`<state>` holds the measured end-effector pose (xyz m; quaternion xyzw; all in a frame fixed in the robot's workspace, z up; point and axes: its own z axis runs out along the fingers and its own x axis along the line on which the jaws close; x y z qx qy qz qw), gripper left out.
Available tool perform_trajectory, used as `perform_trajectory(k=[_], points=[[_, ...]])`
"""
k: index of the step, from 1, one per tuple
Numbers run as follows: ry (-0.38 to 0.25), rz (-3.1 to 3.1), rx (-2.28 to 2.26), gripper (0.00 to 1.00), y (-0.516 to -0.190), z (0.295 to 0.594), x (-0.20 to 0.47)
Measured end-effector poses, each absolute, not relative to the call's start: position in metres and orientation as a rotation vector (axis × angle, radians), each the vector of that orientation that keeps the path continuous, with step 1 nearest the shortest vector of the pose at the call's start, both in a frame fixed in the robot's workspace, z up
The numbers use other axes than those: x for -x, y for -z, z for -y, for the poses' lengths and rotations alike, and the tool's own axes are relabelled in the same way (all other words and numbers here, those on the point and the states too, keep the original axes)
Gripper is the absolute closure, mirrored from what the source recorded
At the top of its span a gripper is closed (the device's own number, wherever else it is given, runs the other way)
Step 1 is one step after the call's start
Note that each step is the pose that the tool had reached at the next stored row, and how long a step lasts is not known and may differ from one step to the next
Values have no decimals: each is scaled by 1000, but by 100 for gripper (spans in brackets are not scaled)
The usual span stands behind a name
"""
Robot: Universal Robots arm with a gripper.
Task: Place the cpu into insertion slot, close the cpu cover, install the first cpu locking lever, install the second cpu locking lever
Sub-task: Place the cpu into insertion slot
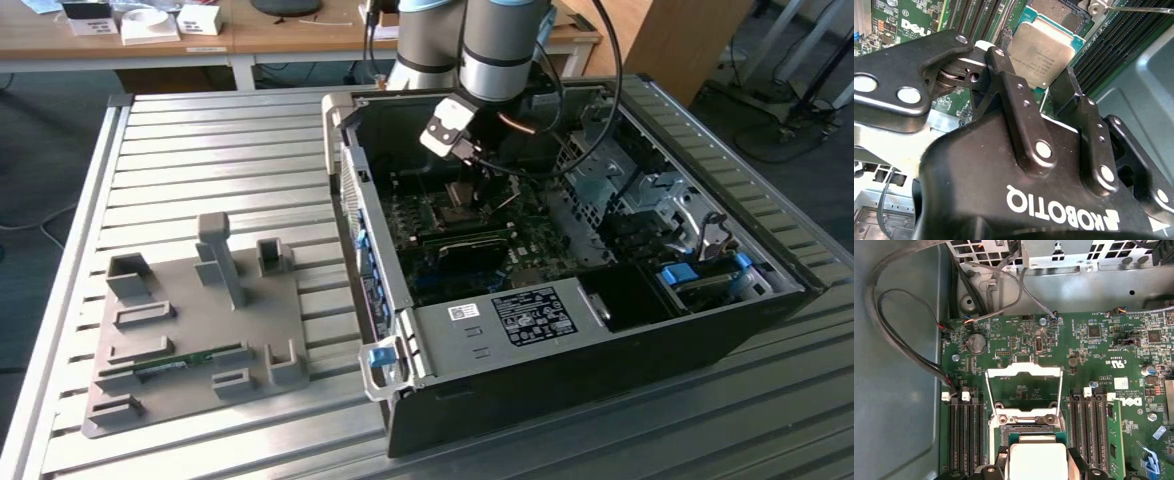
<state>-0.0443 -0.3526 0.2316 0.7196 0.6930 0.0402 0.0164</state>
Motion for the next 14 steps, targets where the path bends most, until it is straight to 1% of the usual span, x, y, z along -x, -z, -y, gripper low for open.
perform_trajectory(k=[14], points=[[-126,-2155,-2238,46,-229,350,44]])
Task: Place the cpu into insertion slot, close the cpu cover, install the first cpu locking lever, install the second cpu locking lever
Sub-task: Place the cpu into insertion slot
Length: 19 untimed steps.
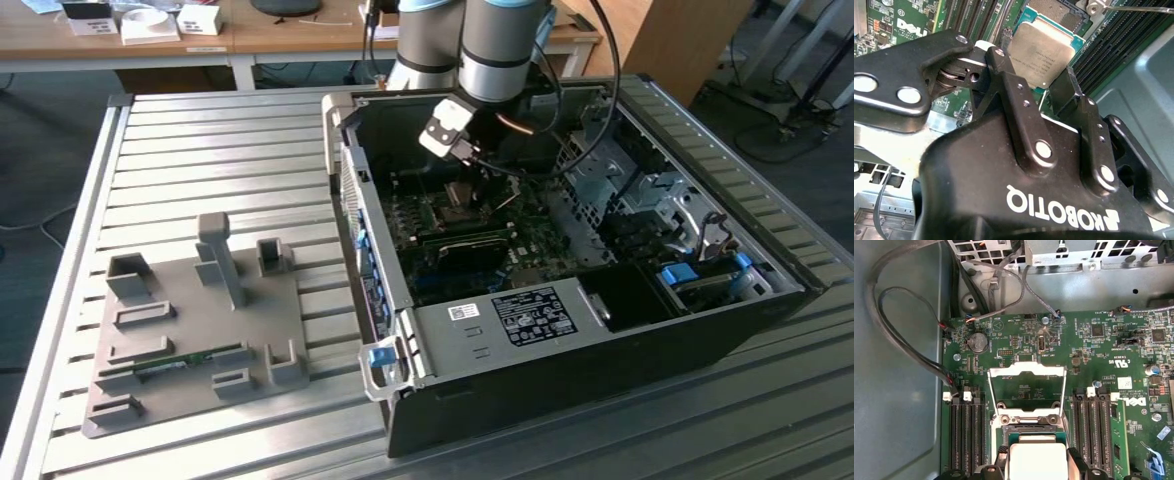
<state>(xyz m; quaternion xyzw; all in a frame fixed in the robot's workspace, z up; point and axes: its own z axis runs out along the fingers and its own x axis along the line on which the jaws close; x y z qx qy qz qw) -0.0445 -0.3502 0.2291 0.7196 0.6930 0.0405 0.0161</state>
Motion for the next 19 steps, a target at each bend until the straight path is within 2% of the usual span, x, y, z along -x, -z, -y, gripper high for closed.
perform_trajectory(k=[19], points=[[-128,-2156,-2238,46,-220,349,49]])
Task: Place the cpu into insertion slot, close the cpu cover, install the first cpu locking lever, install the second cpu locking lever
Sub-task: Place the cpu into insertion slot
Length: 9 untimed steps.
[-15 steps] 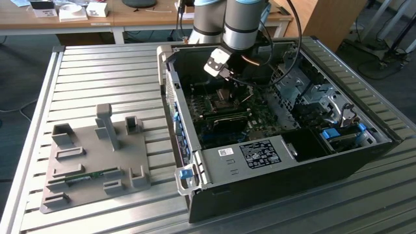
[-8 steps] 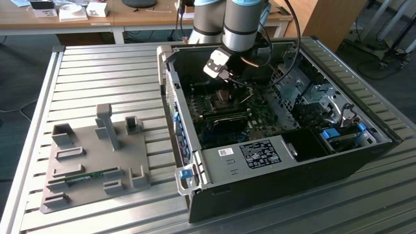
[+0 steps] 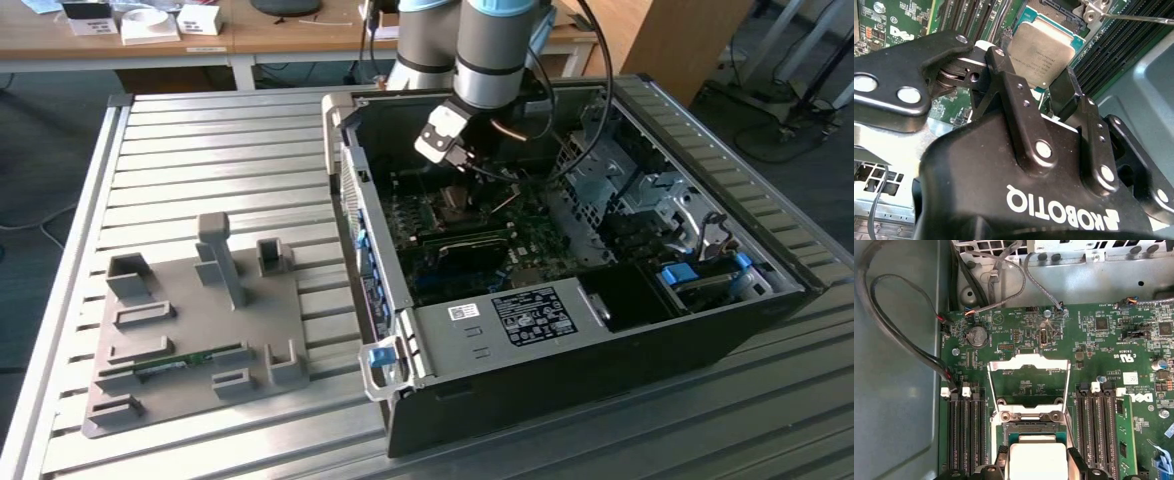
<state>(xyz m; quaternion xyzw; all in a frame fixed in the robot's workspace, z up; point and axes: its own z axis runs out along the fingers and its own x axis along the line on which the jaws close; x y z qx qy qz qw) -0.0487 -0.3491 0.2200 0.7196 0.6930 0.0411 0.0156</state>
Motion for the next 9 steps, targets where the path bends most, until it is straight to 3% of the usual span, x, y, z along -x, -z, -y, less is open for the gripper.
perform_trajectory(k=[9], points=[[-123,-2158,-2241,46,-214,348,49]])
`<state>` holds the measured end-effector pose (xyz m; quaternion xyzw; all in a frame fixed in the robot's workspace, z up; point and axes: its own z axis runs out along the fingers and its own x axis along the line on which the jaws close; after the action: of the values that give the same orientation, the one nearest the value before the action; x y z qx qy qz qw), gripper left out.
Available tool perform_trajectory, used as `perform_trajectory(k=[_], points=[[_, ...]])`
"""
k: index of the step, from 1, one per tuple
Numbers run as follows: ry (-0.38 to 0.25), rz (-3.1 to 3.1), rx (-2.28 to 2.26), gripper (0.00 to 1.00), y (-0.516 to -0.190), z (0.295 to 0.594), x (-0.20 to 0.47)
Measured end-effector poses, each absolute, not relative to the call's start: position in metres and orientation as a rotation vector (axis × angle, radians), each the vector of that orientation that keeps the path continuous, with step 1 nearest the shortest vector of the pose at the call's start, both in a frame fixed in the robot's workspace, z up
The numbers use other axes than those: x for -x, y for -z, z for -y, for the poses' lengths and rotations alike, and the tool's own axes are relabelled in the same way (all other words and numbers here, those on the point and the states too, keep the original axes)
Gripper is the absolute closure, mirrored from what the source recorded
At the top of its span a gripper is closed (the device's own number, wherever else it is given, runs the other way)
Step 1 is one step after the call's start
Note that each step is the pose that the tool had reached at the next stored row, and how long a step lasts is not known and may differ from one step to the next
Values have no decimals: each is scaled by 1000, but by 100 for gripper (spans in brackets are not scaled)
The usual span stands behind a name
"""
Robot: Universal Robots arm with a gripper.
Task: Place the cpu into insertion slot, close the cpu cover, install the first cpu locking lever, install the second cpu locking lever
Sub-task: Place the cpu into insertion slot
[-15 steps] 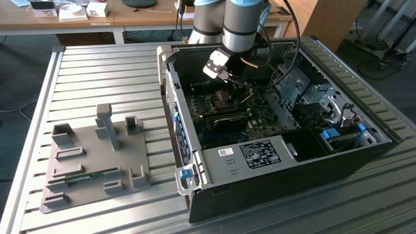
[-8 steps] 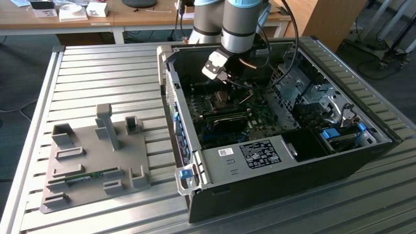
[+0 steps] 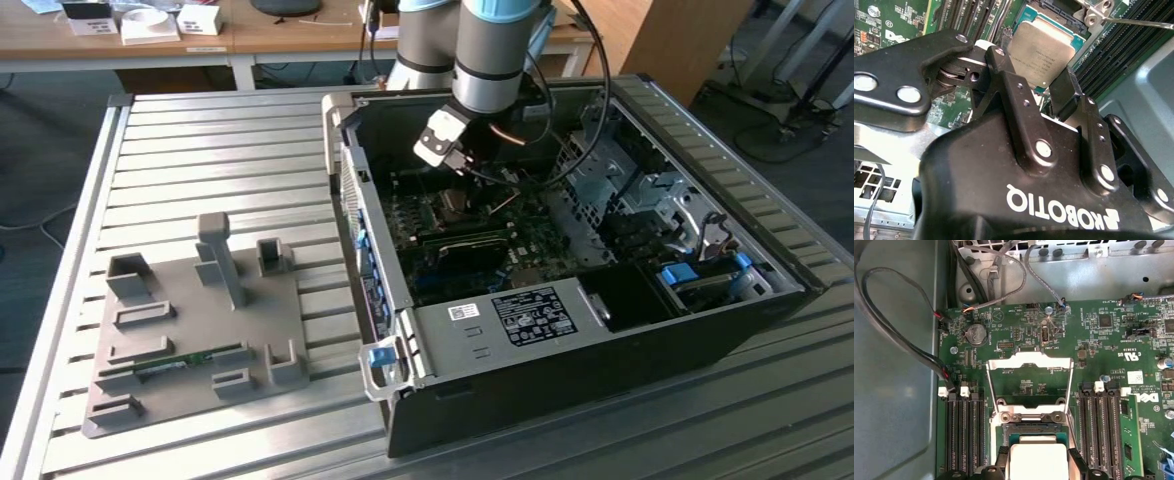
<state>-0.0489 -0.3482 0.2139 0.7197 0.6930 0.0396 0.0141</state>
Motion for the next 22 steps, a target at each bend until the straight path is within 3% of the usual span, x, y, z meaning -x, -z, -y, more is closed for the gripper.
perform_trajectory(k=[22], points=[[-123,-2162,-2246,46,-200,344,49]])
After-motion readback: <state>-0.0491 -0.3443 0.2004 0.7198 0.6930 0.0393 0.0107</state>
